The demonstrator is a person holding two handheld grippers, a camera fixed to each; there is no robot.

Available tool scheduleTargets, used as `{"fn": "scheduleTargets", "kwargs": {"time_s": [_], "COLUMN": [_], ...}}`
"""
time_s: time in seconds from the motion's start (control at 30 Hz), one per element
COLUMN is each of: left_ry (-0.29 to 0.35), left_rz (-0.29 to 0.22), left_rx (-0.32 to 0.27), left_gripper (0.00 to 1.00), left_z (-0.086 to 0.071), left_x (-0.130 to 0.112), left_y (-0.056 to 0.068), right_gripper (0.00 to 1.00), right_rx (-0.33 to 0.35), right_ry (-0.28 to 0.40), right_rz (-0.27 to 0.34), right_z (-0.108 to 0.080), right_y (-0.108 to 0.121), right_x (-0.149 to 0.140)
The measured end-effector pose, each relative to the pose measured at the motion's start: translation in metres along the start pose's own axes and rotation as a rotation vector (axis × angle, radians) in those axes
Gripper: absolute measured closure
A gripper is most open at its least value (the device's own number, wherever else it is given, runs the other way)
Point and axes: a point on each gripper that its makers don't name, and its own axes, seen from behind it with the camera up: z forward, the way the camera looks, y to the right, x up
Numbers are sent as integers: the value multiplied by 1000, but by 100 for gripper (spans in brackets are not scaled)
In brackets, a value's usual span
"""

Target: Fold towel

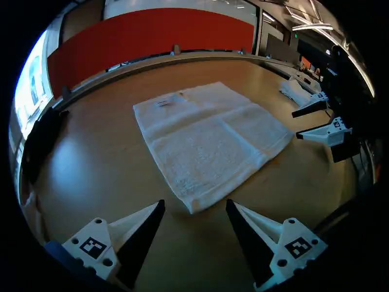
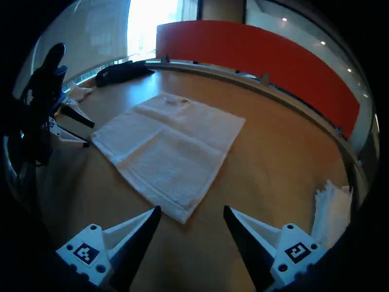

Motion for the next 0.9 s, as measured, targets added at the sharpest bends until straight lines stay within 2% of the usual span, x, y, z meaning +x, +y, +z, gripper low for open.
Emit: {"fn": "scheduleTargets", "kwargs": {"time_s": [0.3,0.57,0.77,0.9], "left_ry": [-23,-33,-44,-46], "left_rz": [-3,-17,10,19], "left_rx": [-9,12,20,23], "left_gripper": [8,27,42,46], "left_z": [3,4,4,4], "left_x": [-5,-6,-9,-9], "left_y": [4,-2,-2,-1], "right_gripper": [3,9,17,22], "right_rx": [18,36,41,41], "right_ry": [-20,-18,-18,-16], "right_rz": [9,14,17,21], "right_z": [2,4,5,6], "right_y": [-3,-7,-9,-9], "right_x": [-13,-14,-14,-13]}}
